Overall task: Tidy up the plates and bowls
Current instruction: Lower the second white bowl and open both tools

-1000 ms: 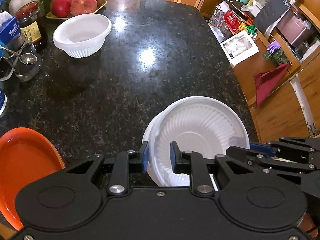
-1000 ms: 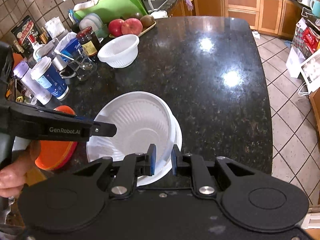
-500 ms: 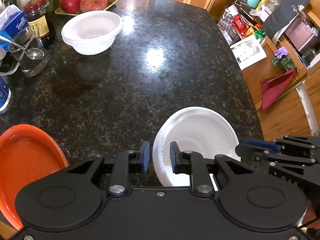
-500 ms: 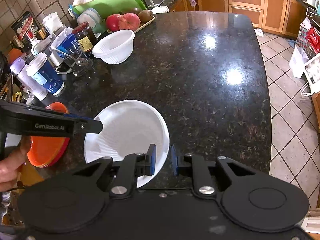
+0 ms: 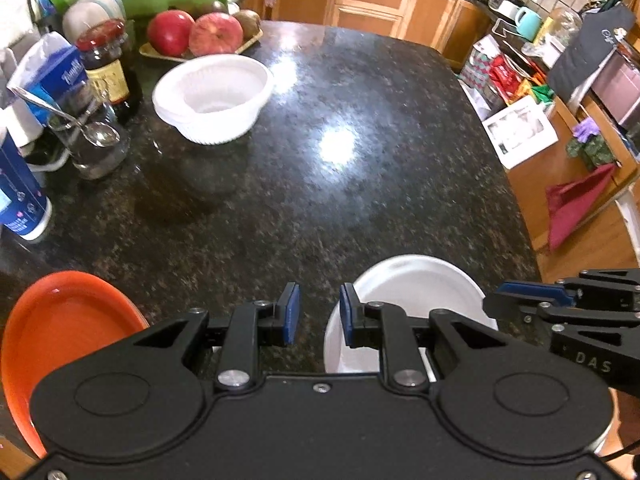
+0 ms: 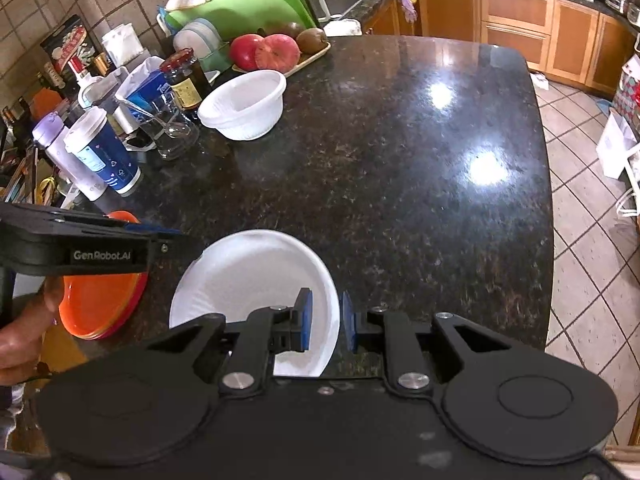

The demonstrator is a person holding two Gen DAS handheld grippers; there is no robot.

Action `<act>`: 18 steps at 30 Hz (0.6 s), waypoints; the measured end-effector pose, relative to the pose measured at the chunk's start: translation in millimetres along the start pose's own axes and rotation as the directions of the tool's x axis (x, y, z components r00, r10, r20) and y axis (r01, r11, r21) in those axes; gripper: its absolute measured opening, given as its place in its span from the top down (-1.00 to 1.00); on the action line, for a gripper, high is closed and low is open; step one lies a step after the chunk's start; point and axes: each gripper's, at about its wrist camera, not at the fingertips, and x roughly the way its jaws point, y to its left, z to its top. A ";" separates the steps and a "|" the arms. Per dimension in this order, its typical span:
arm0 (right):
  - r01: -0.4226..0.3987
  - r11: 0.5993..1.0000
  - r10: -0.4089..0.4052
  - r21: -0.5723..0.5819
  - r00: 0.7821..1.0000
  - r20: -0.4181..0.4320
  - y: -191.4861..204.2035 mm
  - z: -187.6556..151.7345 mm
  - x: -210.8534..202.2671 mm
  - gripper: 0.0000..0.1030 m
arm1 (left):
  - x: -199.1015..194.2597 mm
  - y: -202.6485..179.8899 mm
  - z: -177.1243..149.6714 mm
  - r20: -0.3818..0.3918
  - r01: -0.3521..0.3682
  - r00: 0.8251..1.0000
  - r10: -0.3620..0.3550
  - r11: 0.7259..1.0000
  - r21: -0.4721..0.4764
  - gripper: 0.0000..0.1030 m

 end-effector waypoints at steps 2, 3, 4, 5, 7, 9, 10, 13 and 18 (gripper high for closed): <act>-0.010 1.000 0.010 -0.012 1.000 0.001 -0.3 4.0 1.0 0.62 | 0.3 -0.7 1.7 0.019 -0.028 0.999 0.028 1.000 -0.001 0.46; -0.016 1.000 0.016 -0.018 1.000 0.001 -0.5 6.0 1.6 0.62 | 0.5 -0.7 2.4 0.028 -0.042 0.999 0.042 0.999 0.000 0.46; -0.022 0.999 0.022 -0.025 1.000 0.001 -0.6 8.1 2.2 0.62 | 0.4 -1.2 3.1 0.039 -0.057 0.998 0.057 0.998 -0.001 0.46; -0.029 0.999 0.029 -0.033 1.000 0.001 -0.8 10.2 2.7 0.62 | 0.2 -1.3 3.6 0.047 -0.070 0.996 0.070 0.998 -0.002 0.46; -0.042 0.998 0.042 -0.048 0.999 0.001 -0.7 13.7 3.5 0.62 | 0.4 -1.1 5.4 0.058 -0.088 0.994 0.088 0.996 -0.009 0.46; -0.056 0.996 0.056 -0.063 0.998 0.002 -1.4 17.4 4.1 0.62 | 0.9 -0.3 7.0 0.057 -0.096 0.994 0.098 0.995 -0.022 0.46; -0.064 0.995 0.064 -0.071 0.998 0.003 -1.5 19.0 4.2 0.62 | 1.2 0.1 7.8 0.057 -0.101 0.993 0.102 0.994 -0.030 0.46; -0.090 0.991 0.090 -0.098 0.996 0.002 -1.1 24.7 4.0 0.62 | 1.5 0.8 8.7 0.061 -0.119 0.991 0.122 0.992 -0.050 0.46; -0.137 0.981 0.138 -0.136 0.990 0.002 -0.1 34.9 5.3 0.62 | 4.3 3.4 8.1 0.051 -0.145 0.987 0.150 0.985 -0.089 0.46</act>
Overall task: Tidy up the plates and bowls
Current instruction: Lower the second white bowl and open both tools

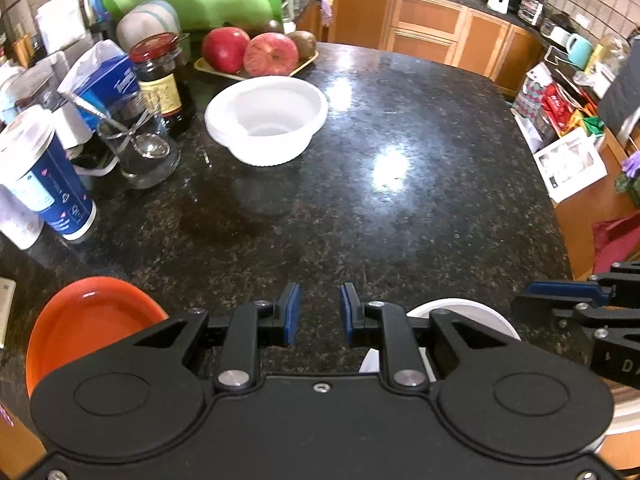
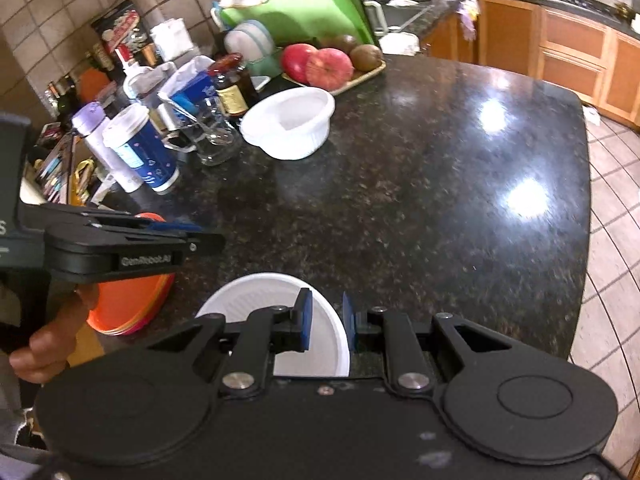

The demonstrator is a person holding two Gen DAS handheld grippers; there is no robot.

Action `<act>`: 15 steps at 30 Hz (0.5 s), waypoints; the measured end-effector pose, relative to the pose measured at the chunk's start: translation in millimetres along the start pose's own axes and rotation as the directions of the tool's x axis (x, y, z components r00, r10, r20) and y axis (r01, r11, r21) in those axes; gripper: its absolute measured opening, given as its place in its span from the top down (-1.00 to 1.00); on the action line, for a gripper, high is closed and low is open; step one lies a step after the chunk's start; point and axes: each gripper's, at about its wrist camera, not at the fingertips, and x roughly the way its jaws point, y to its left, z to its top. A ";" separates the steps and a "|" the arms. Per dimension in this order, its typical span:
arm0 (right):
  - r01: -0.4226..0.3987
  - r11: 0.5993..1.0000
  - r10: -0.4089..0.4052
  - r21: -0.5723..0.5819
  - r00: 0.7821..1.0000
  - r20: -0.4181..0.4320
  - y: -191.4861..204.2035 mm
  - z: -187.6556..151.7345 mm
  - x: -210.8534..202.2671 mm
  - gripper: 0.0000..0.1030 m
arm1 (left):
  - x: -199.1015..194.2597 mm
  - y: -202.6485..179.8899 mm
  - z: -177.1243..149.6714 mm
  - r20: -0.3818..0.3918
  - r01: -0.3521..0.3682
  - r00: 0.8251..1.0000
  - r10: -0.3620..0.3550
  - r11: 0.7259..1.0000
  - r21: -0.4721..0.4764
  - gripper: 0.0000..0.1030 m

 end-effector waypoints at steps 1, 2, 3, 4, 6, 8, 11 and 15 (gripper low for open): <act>-0.010 1.000 0.010 -0.006 1.000 -0.001 0.1 2.1 1.2 0.62 | 0.9 1.3 -0.5 -0.004 -0.005 1.000 0.005 1.000 -0.009 0.46; -0.019 1.000 0.019 -0.009 1.000 -0.002 -0.1 3.3 1.6 0.62 | 1.7 2.4 -0.9 -0.008 -0.010 1.000 0.010 1.000 -0.016 0.46; -0.027 1.000 0.027 -0.012 1.000 -0.003 0.4 5.2 2.8 0.62 | 2.7 4.1 -1.5 -0.014 -0.015 1.000 0.015 1.000 -0.024 0.46; -0.034 0.999 0.034 -0.017 0.999 -0.004 1.4 6.6 4.0 0.62 | 3.6 5.8 -2.0 -0.019 -0.019 1.000 0.018 0.999 -0.031 0.46; -0.042 0.999 0.041 -0.019 0.999 -0.002 3.7 9.3 6.1 0.62 | 4.6 9.5 -3.0 -0.025 -0.025 0.999 0.024 0.999 -0.038 0.46; -0.049 0.999 0.049 -0.014 0.999 -0.001 6.8 11.9 8.0 0.62 | 6.0 14.8 -3.3 -0.032 -0.025 0.999 0.024 0.999 -0.042 0.46; -0.051 0.999 0.051 -0.009 0.999 0.001 14.7 14.9 10.3 0.62 | 6.7 25.3 -2.4 -0.036 -0.020 0.999 0.018 0.999 -0.046 0.46; -0.033 0.999 0.032 0.005 0.999 0.024 33.1 18.7 12.9 0.62 | 7.5 42.0 -0.5 -0.039 -0.003 0.999 0.002 1.000 -0.028 0.46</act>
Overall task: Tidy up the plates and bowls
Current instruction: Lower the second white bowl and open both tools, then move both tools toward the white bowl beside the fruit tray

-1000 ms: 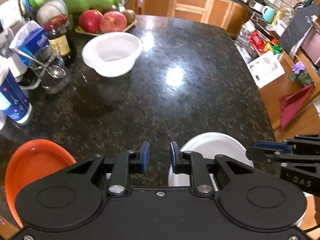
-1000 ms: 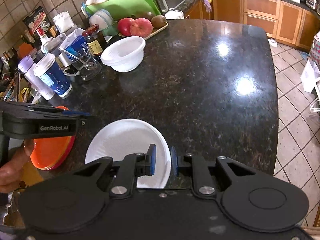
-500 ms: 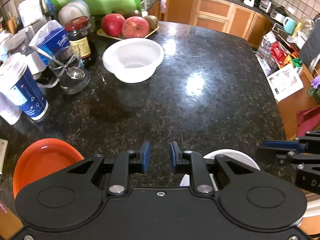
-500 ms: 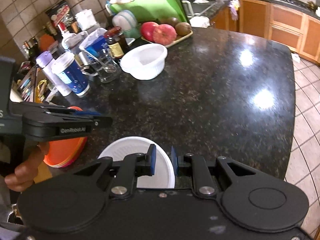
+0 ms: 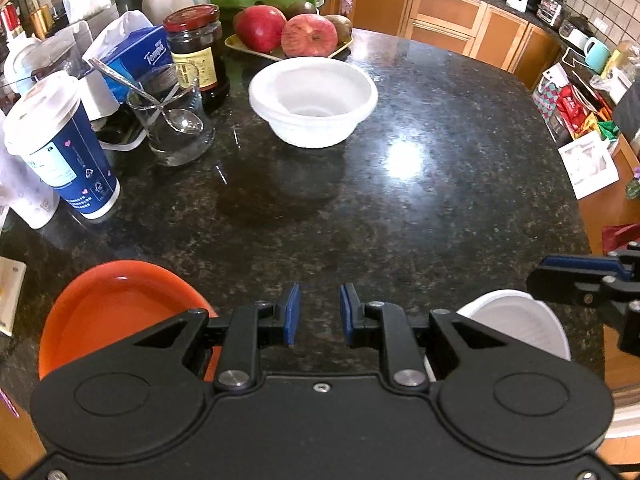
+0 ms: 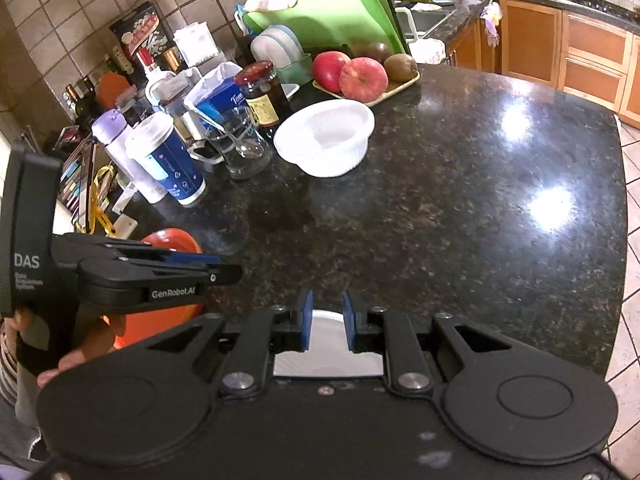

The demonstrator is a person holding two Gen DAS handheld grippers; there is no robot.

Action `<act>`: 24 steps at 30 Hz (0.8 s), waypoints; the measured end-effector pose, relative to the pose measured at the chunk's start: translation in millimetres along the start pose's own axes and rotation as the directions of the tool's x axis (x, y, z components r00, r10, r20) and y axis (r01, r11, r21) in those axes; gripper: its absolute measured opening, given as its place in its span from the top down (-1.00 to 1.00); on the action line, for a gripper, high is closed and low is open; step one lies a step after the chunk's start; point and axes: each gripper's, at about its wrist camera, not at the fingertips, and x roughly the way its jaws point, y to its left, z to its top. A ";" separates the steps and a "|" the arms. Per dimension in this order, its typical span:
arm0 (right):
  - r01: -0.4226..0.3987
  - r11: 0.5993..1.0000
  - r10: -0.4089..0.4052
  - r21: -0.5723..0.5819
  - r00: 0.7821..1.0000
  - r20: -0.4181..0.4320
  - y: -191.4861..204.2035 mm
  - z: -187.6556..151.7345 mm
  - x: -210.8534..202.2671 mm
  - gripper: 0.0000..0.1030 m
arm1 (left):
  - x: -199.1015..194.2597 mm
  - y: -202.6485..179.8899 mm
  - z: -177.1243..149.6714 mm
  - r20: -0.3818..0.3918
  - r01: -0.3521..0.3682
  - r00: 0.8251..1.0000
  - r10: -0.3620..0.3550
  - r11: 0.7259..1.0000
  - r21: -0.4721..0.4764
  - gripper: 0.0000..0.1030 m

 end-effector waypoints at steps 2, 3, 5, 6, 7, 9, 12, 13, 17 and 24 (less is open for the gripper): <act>0.018 1.000 -0.019 0.019 1.000 0.017 10.7 2.0 2.1 0.62 | 0.1 10.1 1.6 -0.003 0.013 1.000 -0.013 1.000 0.013 0.46; 0.027 0.999 -0.028 0.029 0.999 0.024 17.0 3.2 3.7 0.62 | -0.3 15.3 2.2 -0.003 0.021 1.000 -0.021 1.000 0.022 0.46; 0.045 0.998 -0.047 0.046 0.998 0.039 29.2 5.9 6.7 0.62 | -1.4 26.3 4.5 0.001 0.036 0.999 -0.036 0.998 0.044 0.46; 0.053 0.997 -0.056 0.055 0.997 0.050 35.6 6.8 7.3 0.62 | -2.3 31.1 5.0 0.006 0.039 0.999 -0.039 0.998 0.054 0.46; 0.059 0.996 -0.063 0.063 0.996 0.062 41.5 7.9 7.8 0.59 | -3.5 36.4 6.5 0.013 0.041 0.999 -0.042 0.997 0.064 0.46; 0.069 0.994 -0.077 0.085 0.993 0.093 53.1 9.2 8.5 0.55 | -5.2 46.2 8.5 0.025 0.047 0.998 -0.049 0.995 0.085 0.46; 0.100 0.989 -0.115 0.109 0.983 0.143 70.8 11.3 9.6 0.38 | -8.5 60.5 11.7 0.037 0.075 0.996 -0.080 0.991 0.114 0.46; 0.114 0.987 -0.132 0.117 0.978 0.161 76.8 11.5 9.8 0.29 | -9.2 65.3 13.0 0.038 0.086 0.995 -0.091 0.989 0.123 0.46; 0.157 0.974 -0.191 0.163 0.956 0.221 95.2 10.8 10.5 0.07 | -11.5 78.4 16.9 0.052 0.117 0.991 -0.127 0.980 0.162 0.45; 0.187 0.946 -0.264 0.266 0.920 0.291 108.0 13.4 3.3 -0.33 | -14.7 95.1 29.3 0.078 0.158 0.981 -0.175 0.968 0.193 0.43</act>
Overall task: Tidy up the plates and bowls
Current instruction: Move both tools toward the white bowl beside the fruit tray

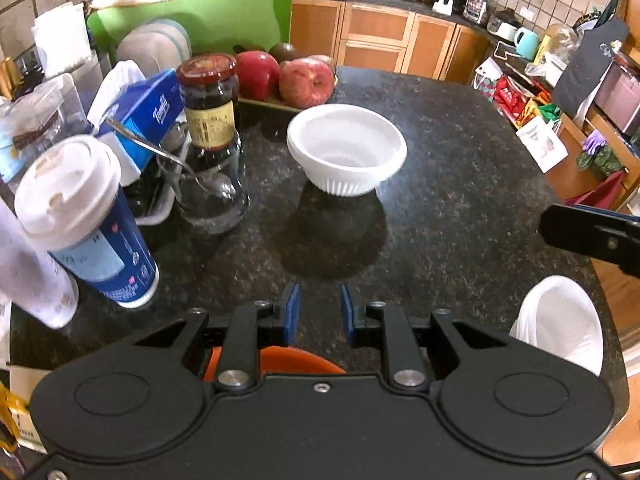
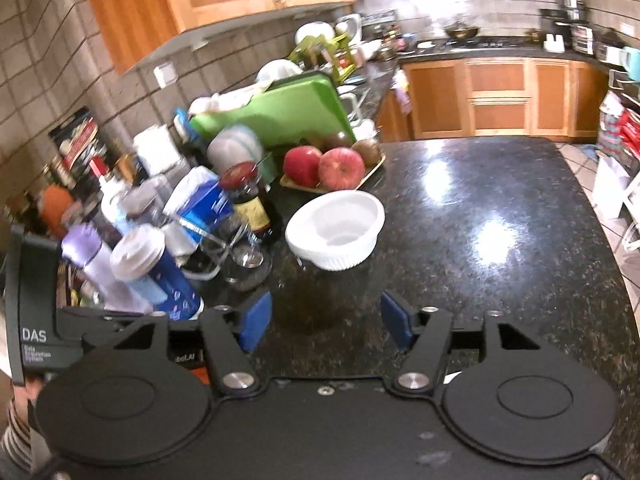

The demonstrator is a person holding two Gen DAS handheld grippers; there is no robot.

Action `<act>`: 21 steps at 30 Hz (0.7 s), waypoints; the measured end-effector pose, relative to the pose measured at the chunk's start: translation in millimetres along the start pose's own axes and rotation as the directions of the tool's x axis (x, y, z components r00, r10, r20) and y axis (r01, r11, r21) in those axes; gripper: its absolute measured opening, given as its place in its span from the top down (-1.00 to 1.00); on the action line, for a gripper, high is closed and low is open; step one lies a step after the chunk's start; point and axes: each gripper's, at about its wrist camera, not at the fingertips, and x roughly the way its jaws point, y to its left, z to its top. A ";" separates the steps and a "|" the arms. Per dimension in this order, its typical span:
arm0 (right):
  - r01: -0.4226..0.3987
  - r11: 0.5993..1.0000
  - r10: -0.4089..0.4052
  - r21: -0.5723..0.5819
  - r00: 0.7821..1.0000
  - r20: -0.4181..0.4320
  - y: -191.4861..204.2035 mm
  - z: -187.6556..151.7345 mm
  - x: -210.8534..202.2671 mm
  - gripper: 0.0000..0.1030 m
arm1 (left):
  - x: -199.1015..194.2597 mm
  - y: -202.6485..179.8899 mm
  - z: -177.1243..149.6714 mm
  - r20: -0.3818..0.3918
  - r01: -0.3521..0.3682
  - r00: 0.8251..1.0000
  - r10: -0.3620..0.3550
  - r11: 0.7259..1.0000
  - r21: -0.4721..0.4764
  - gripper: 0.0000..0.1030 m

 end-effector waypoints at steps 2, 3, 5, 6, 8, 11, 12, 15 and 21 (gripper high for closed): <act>0.008 1.000 -0.009 0.010 1.000 0.024 1.3 3.8 -0.4 -0.38 | -1.1 6.5 6.2 0.021 0.007 1.000 -0.007 1.000 -0.015 0.40; 0.008 1.000 -0.008 0.010 0.999 0.035 1.6 6.3 -0.6 -0.38 | -1.7 9.1 9.6 0.031 0.010 0.999 -0.009 1.000 -0.022 0.38; 0.012 1.000 -0.012 0.005 0.999 0.048 1.8 12.5 1.1 -0.38 | -2.0 13.6 17.4 0.048 0.018 0.999 -0.016 0.999 -0.036 0.33; 0.016 1.000 -0.016 0.003 0.998 0.055 1.8 15.6 2.0 -0.38 | -1.2 16.1 21.0 0.050 0.023 0.999 -0.021 0.999 -0.046 0.32; 0.027 1.000 -0.027 -0.005 0.998 0.054 1.7 23.8 6.4 -0.38 | 0.7 19.5 29.6 0.051 0.033 0.998 -0.029 0.997 -0.071 0.32; 0.022 1.000 -0.022 0.010 0.999 0.023 -2.8 37.2 18.3 -0.37 | 3.5 21.0 40.4 0.068 0.039 0.997 -0.033 0.996 -0.084 0.31; 0.022 1.000 -0.022 0.015 1.000 0.011 -5.1 42.3 23.1 -0.37 | 4.0 19.9 44.3 0.080 0.038 0.996 -0.031 0.996 -0.086 0.31; 0.026 0.999 -0.026 -0.029 1.000 -0.012 -8.6 58.4 40.6 -0.33 | 6.9 16.8 54.8 0.108 0.041 0.994 -0.031 0.994 -0.097 0.31; 0.046 0.996 -0.048 -0.074 0.998 -0.029 -21.7 91.8 79.9 -0.23 | 25.3 12.5 80.8 0.078 0.074 0.995 -0.064 0.989 -0.130 0.31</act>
